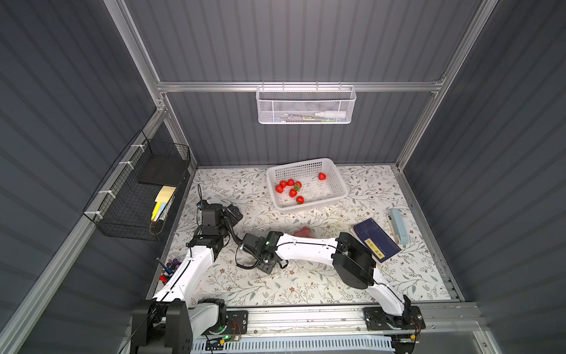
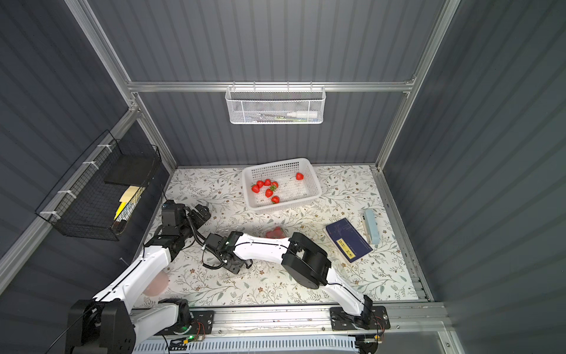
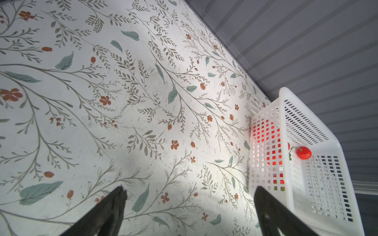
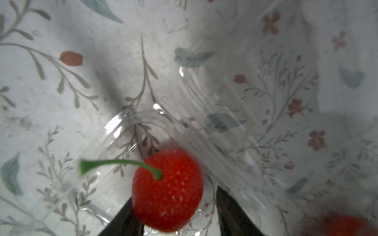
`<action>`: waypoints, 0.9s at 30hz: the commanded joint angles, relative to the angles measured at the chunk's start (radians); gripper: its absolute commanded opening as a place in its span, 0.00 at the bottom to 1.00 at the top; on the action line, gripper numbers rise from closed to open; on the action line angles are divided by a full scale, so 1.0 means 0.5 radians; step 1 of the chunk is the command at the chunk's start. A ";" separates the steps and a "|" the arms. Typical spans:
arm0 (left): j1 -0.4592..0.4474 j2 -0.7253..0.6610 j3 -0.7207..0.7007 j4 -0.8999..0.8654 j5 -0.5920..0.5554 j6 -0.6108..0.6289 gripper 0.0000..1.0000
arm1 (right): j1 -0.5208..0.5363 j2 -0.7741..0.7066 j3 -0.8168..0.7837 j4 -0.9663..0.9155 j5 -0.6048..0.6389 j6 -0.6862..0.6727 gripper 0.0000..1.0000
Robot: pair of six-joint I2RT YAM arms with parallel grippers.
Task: Pack strawberries into containers
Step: Place the strawberry in the packing box, then pick up the strawberry from the basket.
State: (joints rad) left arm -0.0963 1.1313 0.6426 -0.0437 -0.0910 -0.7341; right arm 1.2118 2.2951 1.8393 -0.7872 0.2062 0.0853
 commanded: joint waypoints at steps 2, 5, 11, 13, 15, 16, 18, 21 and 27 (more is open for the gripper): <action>-0.010 0.019 -0.031 0.076 0.088 0.005 0.99 | -0.064 0.021 -0.101 0.005 0.146 -0.030 0.56; -0.007 0.026 -0.024 0.084 0.096 0.008 0.99 | -0.129 -0.094 -0.198 0.094 0.060 0.004 0.56; -0.007 0.078 0.027 0.122 0.093 0.021 0.99 | -0.262 -0.455 -0.435 0.271 -0.189 0.029 0.59; -0.008 0.101 0.048 0.149 0.101 0.026 0.99 | -0.315 -0.582 -0.497 0.317 -0.274 0.041 0.59; -0.007 0.131 0.064 0.175 0.119 0.029 0.99 | -0.362 -0.687 -0.546 0.358 -0.341 0.036 0.60; -0.007 0.147 0.071 0.190 0.126 0.032 0.99 | -0.383 -0.734 -0.558 0.362 -0.366 0.036 0.60; -0.007 0.177 0.082 0.221 0.137 0.035 1.00 | -0.426 -0.801 -0.572 0.368 -0.395 0.035 0.60; -0.004 0.229 0.098 0.261 0.156 0.042 0.99 | -0.501 -0.856 -0.565 0.355 -0.382 0.022 0.60; 0.002 0.344 0.148 0.332 0.193 0.060 0.99 | -0.759 -0.900 -0.484 0.395 -0.448 -0.011 0.59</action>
State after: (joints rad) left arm -0.0967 1.2839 0.6830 0.0837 -0.0177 -0.7288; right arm 0.8917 1.8507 1.5673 -0.5934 0.0036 0.0994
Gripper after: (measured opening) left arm 0.994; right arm 0.592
